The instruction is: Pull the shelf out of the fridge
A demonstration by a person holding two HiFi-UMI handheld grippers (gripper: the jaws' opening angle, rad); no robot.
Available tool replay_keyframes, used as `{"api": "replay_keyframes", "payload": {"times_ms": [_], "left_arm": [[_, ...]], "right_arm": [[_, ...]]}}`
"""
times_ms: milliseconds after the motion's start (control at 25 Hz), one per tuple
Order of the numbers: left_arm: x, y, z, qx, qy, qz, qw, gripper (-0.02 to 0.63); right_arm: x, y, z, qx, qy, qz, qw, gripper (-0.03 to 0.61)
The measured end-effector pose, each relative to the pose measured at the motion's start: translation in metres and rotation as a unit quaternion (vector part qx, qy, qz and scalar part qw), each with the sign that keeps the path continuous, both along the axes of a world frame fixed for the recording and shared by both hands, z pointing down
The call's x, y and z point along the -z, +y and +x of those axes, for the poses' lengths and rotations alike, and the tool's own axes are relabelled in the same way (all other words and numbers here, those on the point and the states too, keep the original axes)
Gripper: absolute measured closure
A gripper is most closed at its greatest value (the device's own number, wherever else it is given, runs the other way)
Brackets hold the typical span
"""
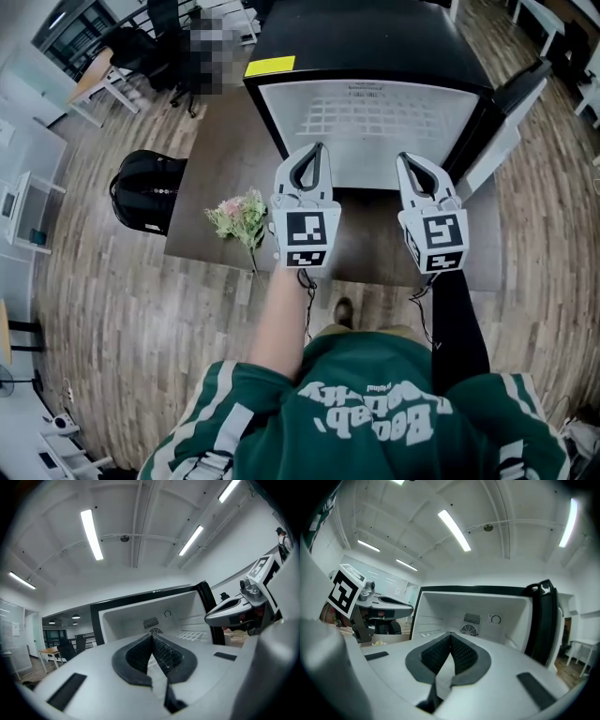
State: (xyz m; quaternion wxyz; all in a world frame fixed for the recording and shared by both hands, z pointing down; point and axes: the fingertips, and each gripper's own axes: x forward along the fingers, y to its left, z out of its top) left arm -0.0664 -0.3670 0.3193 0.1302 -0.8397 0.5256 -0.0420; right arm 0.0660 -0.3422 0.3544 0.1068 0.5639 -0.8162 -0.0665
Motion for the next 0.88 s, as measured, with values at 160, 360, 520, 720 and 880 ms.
{"api": "replay_keyframes", "payload": {"times_ms": [160, 360, 520, 720, 880], "left_arm": [[0.001, -0.008, -0.002, -0.015, 0.003, 0.001, 0.9999, 0.598], [-0.002, -0.018, -0.005, -0.030, 0.012, -0.001, 0.9995, 0.598], [-0.005, -0.023, -0.007, -0.033, 0.019, -0.003, 0.9993, 0.598], [-0.008, -0.031, -0.006, -0.026, 0.019, -0.007, 0.9995, 0.598], [-0.010, -0.037, -0.003, -0.016, 0.014, -0.009, 0.9997, 0.598]], "right_arm": [[0.004, -0.005, -0.004, -0.015, 0.006, 0.007, 1.000, 0.569], [0.008, -0.013, -0.003, -0.040, 0.013, 0.011, 0.999, 0.569], [0.008, -0.018, -0.001, -0.047, 0.024, 0.013, 0.999, 0.569], [0.005, -0.027, 0.004, -0.040, 0.017, 0.010, 0.999, 0.569], [0.004, -0.038, 0.008, -0.030, 0.013, 0.010, 0.999, 0.569]]}}
